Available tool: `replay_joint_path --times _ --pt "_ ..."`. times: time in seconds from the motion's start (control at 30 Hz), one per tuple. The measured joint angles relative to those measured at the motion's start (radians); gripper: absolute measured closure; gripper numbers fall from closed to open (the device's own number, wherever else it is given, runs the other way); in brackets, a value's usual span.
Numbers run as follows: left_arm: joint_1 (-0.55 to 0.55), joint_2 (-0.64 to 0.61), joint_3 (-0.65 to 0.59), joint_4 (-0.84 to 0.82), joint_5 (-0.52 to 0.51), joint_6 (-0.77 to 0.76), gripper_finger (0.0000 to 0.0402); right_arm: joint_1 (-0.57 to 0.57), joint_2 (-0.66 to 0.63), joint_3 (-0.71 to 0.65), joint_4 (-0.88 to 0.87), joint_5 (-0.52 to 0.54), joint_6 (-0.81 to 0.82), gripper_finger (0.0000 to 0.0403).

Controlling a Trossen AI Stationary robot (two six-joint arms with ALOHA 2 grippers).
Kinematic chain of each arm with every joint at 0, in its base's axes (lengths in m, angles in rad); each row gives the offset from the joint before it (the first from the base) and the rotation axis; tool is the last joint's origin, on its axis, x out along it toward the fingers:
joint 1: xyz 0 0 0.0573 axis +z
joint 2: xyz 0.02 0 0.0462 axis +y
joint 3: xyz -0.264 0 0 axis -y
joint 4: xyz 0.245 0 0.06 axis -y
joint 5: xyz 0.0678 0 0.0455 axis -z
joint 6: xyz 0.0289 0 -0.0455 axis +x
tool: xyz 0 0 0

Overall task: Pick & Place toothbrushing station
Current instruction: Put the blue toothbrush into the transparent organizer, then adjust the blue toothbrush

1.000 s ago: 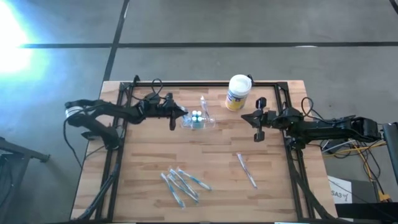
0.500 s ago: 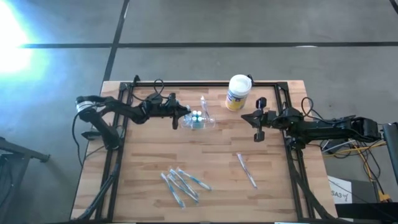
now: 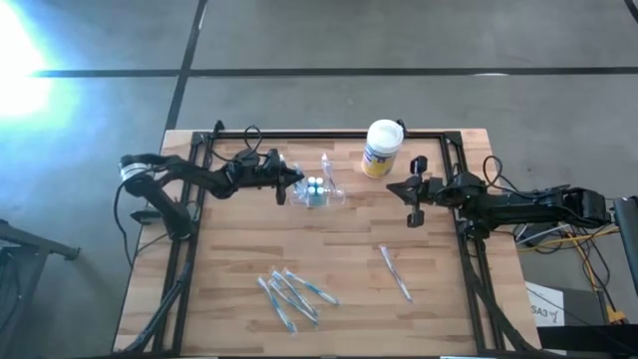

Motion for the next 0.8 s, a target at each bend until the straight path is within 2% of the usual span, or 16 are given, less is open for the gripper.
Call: replay_joint_path --times 0.2,0.57,0.8 --pt "0.003 -0.021 0.004 -0.016 0.001 -0.071 0.0348 0.000 0.000 0.000 0.000 0.000 0.000 0.0394" --pt "0.003 -0.065 0.077 -0.165 0.003 -0.102 0.0258 0.000 0.000 0.000 -0.001 0.000 0.003 0.0394" --pt "0.003 -0.124 0.071 -0.194 0.006 -0.087 0.0228 0.000 0.000 0.000 -0.001 0.000 0.005 0.0394"
